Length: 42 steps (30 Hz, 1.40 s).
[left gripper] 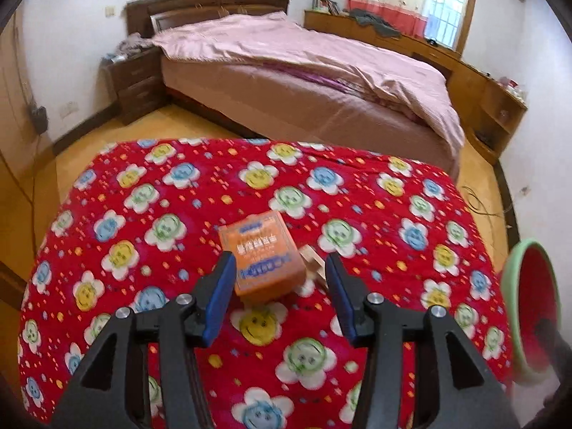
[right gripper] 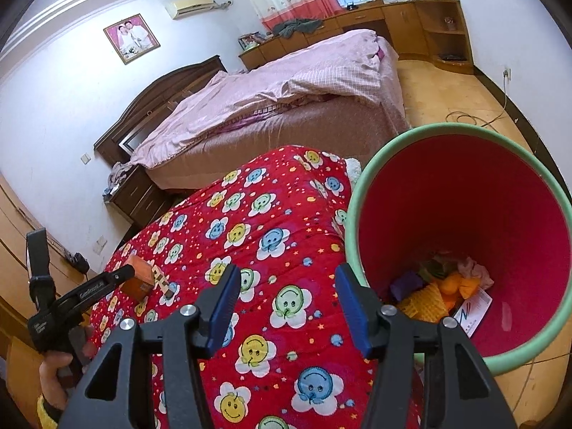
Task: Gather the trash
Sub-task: 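Grasp the orange printed box with the left tool while the right tool grasps the wooden stick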
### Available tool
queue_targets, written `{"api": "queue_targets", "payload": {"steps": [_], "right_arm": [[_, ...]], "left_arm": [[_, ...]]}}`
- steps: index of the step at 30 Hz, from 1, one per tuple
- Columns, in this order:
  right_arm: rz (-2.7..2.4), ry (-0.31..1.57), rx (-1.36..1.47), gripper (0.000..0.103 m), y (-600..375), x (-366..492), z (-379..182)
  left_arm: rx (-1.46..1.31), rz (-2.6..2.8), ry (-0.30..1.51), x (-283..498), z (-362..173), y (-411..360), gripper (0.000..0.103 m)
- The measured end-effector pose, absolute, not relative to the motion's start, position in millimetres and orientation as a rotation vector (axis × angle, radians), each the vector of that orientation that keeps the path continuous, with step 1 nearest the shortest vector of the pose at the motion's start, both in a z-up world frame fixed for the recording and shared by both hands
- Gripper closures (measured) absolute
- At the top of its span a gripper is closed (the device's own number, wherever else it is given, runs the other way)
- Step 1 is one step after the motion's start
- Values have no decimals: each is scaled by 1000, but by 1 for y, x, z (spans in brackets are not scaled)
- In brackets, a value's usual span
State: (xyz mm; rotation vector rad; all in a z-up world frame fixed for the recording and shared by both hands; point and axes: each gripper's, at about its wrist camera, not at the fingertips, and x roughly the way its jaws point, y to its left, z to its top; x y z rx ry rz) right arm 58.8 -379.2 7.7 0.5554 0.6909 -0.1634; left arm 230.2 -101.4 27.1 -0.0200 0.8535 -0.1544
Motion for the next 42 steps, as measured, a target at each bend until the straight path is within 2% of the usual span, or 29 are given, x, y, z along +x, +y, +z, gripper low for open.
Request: {"api": "queue_targets", "payload": {"steps": [11,20,42], "right_arm": [[-139,728,549,45,-372,74,0],[-105,755,518,45,-358,84,4],[130,884,276,45,-241,164,-3]], "left_arm": [[-39,-171,884,246,9,-95,51],[-58,-177,878,238,14,-81,52],[-99,-47,877,199,14,2,52]]}}
